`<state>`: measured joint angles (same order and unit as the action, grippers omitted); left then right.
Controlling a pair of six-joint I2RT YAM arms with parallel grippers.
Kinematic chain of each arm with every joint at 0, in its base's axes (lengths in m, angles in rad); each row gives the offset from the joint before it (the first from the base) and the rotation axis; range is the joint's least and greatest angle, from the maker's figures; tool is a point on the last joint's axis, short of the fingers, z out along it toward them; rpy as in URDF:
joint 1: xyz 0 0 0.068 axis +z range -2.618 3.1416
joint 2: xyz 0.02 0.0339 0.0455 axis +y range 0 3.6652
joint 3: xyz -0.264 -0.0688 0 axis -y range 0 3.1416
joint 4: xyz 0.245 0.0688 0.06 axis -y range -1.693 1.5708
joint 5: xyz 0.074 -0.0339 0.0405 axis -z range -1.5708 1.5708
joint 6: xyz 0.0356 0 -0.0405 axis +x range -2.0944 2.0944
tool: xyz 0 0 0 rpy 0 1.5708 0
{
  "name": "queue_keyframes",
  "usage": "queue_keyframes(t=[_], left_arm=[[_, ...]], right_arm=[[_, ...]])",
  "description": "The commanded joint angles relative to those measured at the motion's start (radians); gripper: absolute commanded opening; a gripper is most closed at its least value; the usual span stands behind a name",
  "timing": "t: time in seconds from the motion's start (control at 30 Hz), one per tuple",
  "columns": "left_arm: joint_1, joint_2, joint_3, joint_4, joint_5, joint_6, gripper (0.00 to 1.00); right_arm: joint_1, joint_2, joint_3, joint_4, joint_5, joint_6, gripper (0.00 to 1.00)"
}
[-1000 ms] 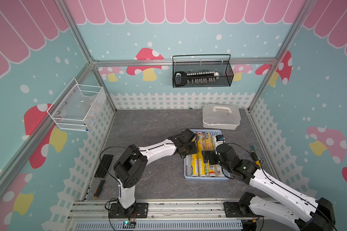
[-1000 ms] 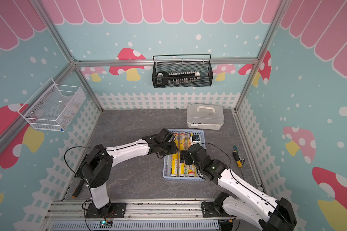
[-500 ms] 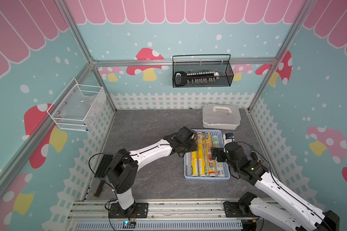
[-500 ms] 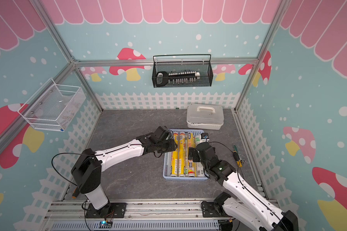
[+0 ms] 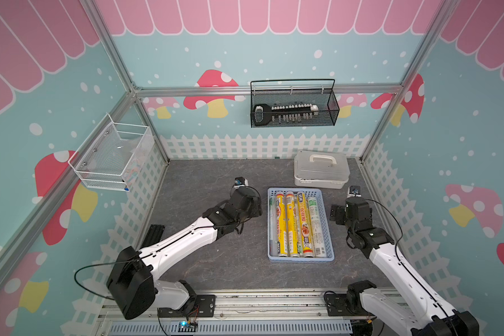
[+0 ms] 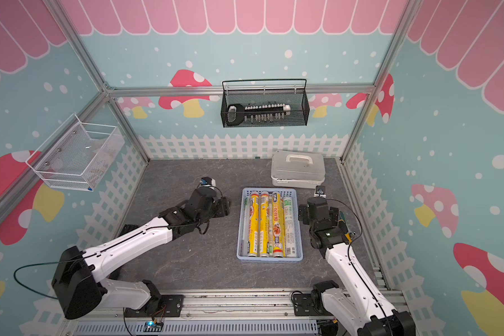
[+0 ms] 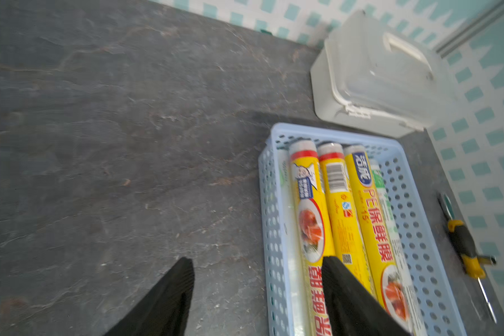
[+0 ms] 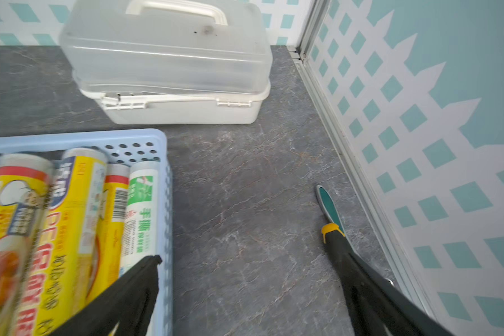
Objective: Put the plastic wrap into the basket
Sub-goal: Place the plastic wrap in the basket, then reset both arms
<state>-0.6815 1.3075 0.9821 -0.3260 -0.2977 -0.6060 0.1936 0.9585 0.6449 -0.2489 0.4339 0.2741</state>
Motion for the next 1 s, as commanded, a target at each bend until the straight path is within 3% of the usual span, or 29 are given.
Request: queue_keyframes(t=[0.0, 0.1, 0.3, 0.5, 0.7, 0.97], left_arm=[[0.072, -0.107, -0.083, 0.102, -0.128, 0.097, 0.86], [0.160, -0.177, -0.152, 0.144, -0.161, 0.150, 0.99], [0.337, -0.213, -0.227, 0.205, -0.180, 0.231, 0.99], [0.410, -0.197, -0.372, 0.441, -0.234, 0.387, 0.99], [0.479, -0.085, -0.442, 0.636, -0.180, 0.489, 0.99], [0.502, 0.127, -0.516, 0.990, -0.130, 0.631, 0.99]], right_arm=[[-0.039, 0.053, -0.056, 0.181, -0.010, -0.123, 0.99], [-0.057, 0.104, -0.096, 0.318, -0.043, -0.207, 0.99], [-0.127, 0.235, -0.178, 0.568, -0.118, -0.259, 0.99], [-0.147, 0.341, -0.239, 0.801, -0.185, -0.303, 0.99], [-0.168, 0.374, -0.237, 0.866, -0.241, -0.282, 0.99], [-0.168, 0.476, -0.307, 1.120, -0.292, -0.278, 0.99]])
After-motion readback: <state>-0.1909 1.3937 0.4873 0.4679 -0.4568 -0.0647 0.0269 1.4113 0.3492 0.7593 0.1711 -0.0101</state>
